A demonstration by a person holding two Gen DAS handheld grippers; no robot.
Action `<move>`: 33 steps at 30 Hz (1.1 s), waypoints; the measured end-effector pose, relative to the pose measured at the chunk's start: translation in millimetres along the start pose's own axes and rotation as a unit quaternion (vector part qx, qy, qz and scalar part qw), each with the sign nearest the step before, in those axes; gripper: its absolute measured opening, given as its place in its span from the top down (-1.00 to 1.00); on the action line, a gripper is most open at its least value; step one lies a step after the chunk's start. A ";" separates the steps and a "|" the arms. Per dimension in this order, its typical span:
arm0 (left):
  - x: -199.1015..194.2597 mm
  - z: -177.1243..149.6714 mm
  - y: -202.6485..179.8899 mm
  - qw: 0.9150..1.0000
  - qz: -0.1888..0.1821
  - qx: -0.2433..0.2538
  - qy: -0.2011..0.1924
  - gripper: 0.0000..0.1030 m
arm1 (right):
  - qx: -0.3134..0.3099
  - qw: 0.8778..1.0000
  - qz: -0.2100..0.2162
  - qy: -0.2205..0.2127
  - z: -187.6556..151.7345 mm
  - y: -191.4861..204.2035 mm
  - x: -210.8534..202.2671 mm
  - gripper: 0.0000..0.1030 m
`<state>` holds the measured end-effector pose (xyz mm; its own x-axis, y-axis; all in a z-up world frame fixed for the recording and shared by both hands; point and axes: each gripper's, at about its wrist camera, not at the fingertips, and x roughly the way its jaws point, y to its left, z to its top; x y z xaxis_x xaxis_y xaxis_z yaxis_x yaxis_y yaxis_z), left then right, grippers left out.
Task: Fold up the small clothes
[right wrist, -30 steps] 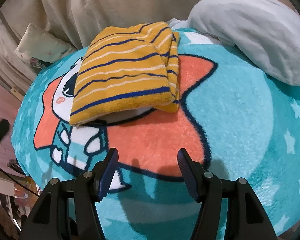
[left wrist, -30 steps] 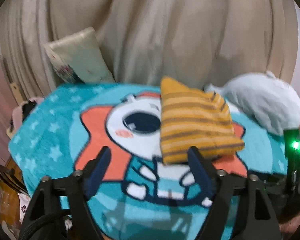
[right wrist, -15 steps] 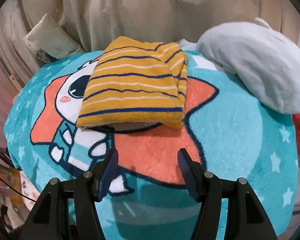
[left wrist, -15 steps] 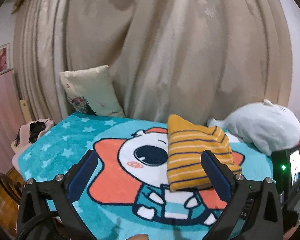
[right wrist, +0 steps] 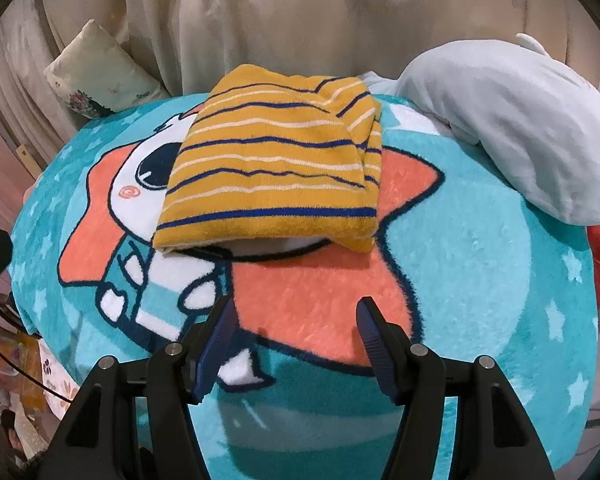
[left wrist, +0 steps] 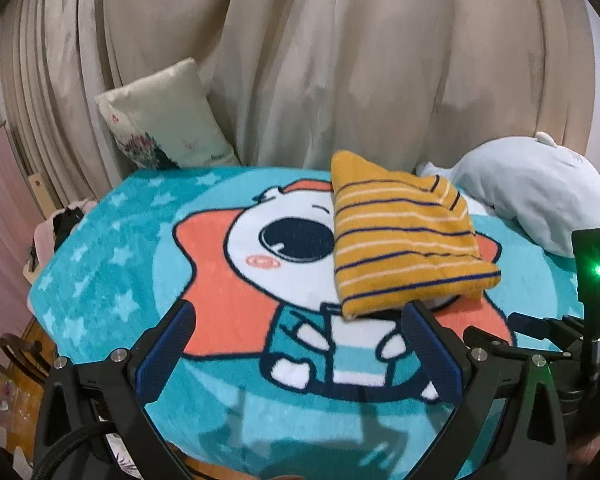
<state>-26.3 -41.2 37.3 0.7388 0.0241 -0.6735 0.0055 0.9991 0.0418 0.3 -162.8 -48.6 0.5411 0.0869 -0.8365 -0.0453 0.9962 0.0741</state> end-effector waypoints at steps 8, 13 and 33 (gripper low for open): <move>11.8 -5.3 -0.9 0.999 -0.019 0.002 0.032 -0.99 | 0.000 1.000 0.001 0.009 -1.3 1.9 5.4 -0.30; 15.1 -6.2 -2.7 0.999 -0.028 0.006 0.039 -0.99 | -0.001 1.000 0.002 0.013 -1.7 2.6 8.0 -0.30; 33.3 -9.5 -6.2 0.996 -0.042 0.000 0.079 -0.99 | 0.001 1.000 0.004 0.018 -3.0 -2.2 13.4 -0.31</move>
<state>-8.2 -46.3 7.6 0.6197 -0.0535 -0.7830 0.0625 0.9979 -0.0187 5.1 -163.8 -61.6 0.5106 0.0941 -0.8546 -0.0478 0.9956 0.0811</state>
